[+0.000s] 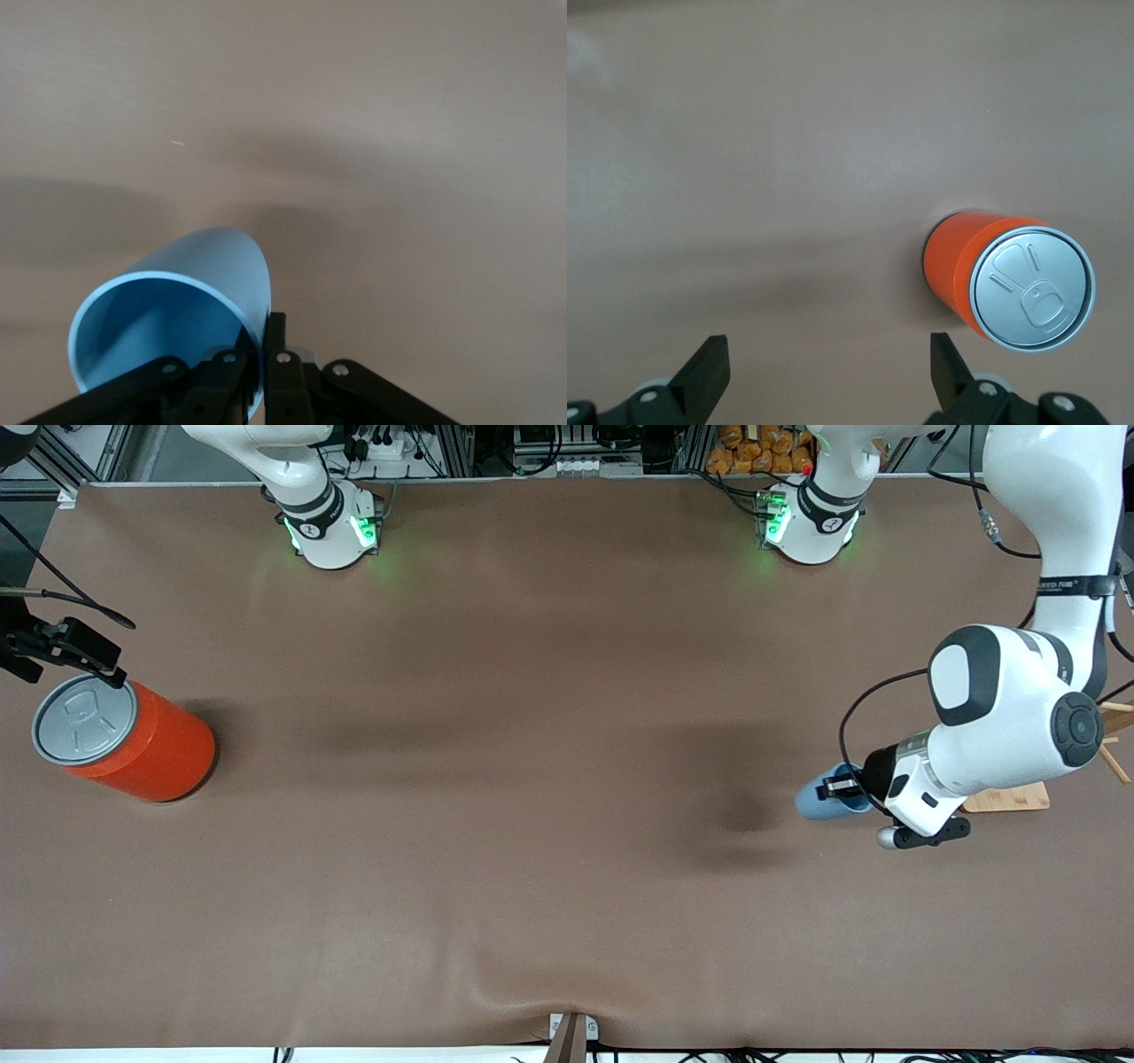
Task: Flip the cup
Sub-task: 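Lift the cup with the left gripper toward the wooden stand, then stand the cup upright on the table and open the left gripper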
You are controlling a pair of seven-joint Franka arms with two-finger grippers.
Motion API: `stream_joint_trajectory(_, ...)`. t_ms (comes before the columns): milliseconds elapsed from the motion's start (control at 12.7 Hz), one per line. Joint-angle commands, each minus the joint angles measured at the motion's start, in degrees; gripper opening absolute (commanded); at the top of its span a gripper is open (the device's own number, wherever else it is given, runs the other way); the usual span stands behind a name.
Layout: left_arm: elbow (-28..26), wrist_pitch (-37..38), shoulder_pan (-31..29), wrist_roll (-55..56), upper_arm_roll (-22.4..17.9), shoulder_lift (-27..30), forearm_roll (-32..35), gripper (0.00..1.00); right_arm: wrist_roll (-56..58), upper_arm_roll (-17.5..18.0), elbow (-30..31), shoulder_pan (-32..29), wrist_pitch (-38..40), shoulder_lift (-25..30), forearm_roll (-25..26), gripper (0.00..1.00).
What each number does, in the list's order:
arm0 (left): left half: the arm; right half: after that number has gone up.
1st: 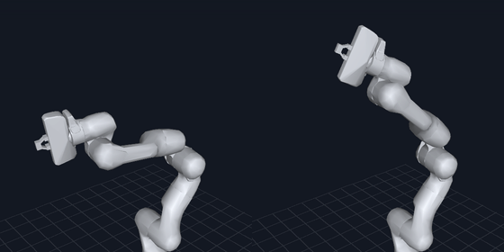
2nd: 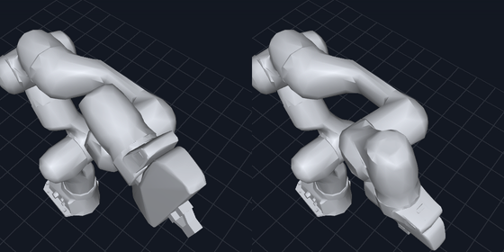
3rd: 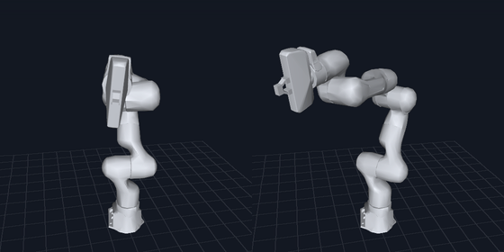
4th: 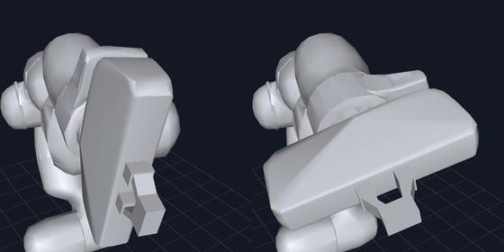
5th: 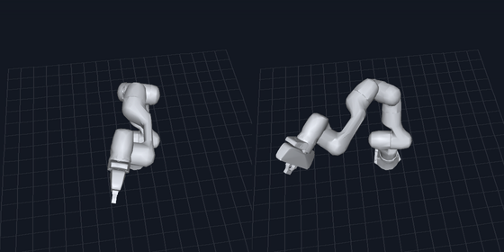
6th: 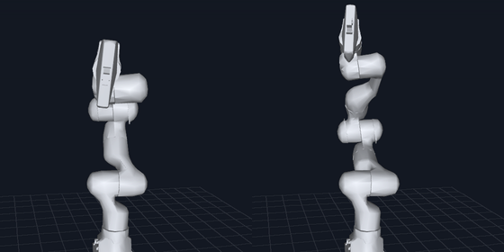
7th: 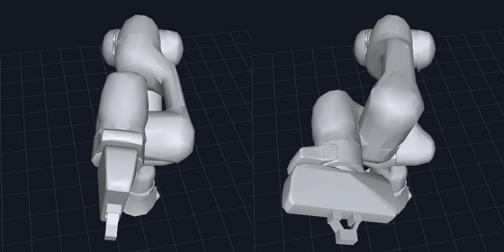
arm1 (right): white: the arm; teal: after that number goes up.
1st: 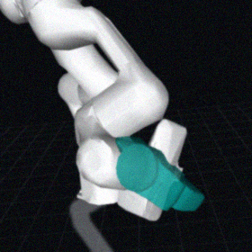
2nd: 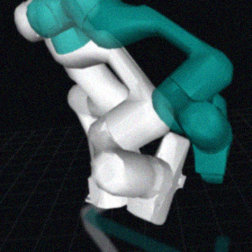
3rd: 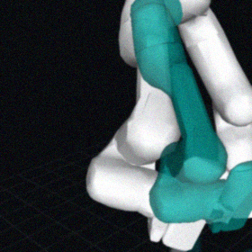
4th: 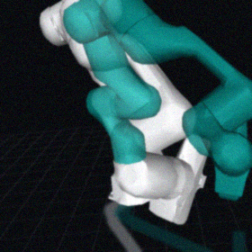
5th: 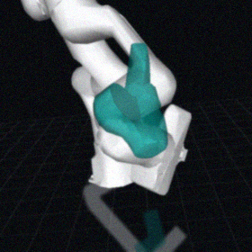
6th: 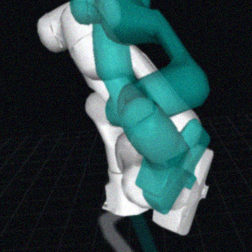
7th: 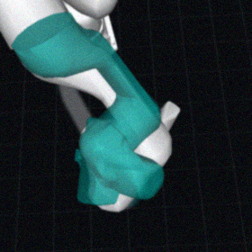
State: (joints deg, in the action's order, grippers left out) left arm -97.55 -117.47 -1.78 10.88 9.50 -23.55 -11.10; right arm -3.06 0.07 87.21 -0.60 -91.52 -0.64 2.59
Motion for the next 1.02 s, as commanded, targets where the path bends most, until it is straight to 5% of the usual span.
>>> stream_joint_trajectory(0,0.6,-0.3,-1.3,-0.2,-0.1,-2.5,5.2,0.00,0.5,-0.3,-1.7,0.1,1.3,-0.8,-1.2,1.00)
stream_joint_trajectory(158,-1.1,-2.8,-5.3,-1.5,0.4,-3.3,7.1,0.00,0.6,-0.3,-1.7,0.2,1.3,-0.8,-1.2,1.00)
stream_joint_trajectory(709,-2.0,-7.0,-3.2,-2.2,0.4,-5.4,8.1,0.00,0.6,-0.4,-1.6,0.0,1.4,-0.8,-1.1,1.00)
stream_joint_trajectory(788,-1.6,-7.0,-2.7,-2.2,0.4,-5.8,8.1,0.15,0.6,-0.4,-1.6,0.0,1.8,-0.8,-1.1,1.00)
stream_joint_trajectory(946,-1.5,-6.9,-2.6,-2.3,0.5,-5.4,8.1,0.79,0.5,-0.5,-1.6,-0.1,2.3,-0.8,-1.1,1.00)
